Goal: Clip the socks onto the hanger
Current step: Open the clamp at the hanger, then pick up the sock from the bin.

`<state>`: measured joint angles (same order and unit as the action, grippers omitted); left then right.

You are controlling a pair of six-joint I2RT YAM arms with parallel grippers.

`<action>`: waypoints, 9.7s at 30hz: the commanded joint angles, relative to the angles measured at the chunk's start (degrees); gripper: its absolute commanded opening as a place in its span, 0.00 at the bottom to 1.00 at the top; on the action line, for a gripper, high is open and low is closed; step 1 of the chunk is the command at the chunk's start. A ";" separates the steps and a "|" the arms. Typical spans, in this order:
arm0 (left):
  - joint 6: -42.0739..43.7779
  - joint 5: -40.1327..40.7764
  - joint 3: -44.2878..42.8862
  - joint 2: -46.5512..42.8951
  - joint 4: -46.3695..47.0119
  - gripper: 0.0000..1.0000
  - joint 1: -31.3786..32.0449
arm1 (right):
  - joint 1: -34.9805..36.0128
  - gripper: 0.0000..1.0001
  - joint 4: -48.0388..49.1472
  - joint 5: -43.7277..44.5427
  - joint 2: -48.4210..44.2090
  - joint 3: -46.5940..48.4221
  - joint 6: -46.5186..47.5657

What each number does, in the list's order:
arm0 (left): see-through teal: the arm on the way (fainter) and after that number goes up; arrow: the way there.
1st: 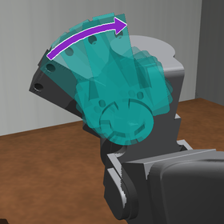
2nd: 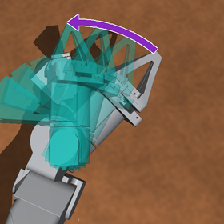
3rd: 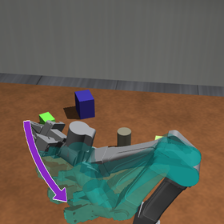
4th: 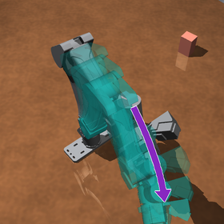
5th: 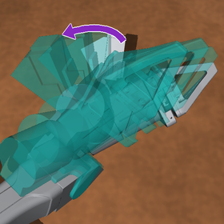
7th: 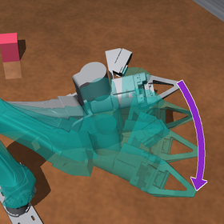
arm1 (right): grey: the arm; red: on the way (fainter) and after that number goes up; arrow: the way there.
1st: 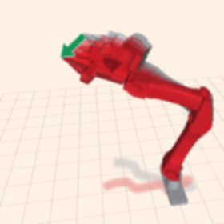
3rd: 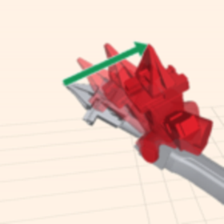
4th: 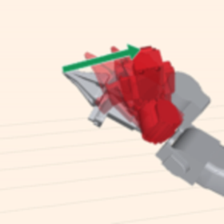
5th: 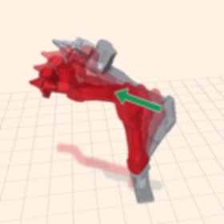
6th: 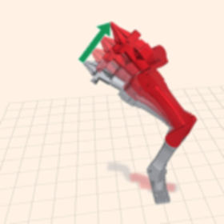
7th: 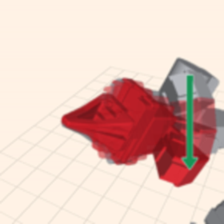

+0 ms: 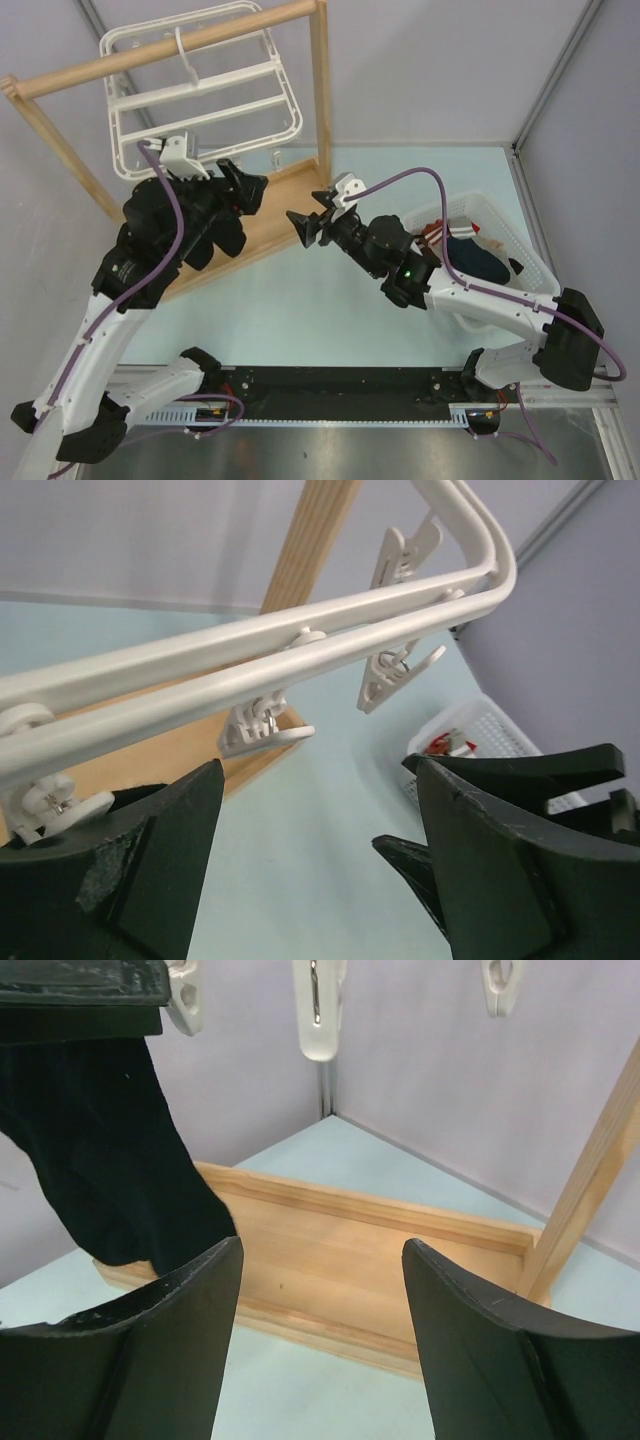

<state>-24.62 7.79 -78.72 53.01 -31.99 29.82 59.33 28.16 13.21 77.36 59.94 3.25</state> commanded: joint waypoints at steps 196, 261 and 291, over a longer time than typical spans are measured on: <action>-14.23 22.18 -12.25 10.88 -10.38 0.19 4.72 | 15.11 0.06 37.49 16.23 32.76 20.65 51.51; 4.14 17.96 -0.03 1.48 4.57 0.00 4.72 | -62.23 0.50 -65.69 -11.54 9.56 4.93 -12.91; 4.93 14.01 0.32 1.57 6.50 0.00 4.63 | -49.34 0.00 -53.50 -11.54 -13.11 2.37 -9.75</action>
<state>-21.32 24.23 -78.70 55.09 -27.99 34.28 2.85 -33.26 3.81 69.19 62.04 -9.41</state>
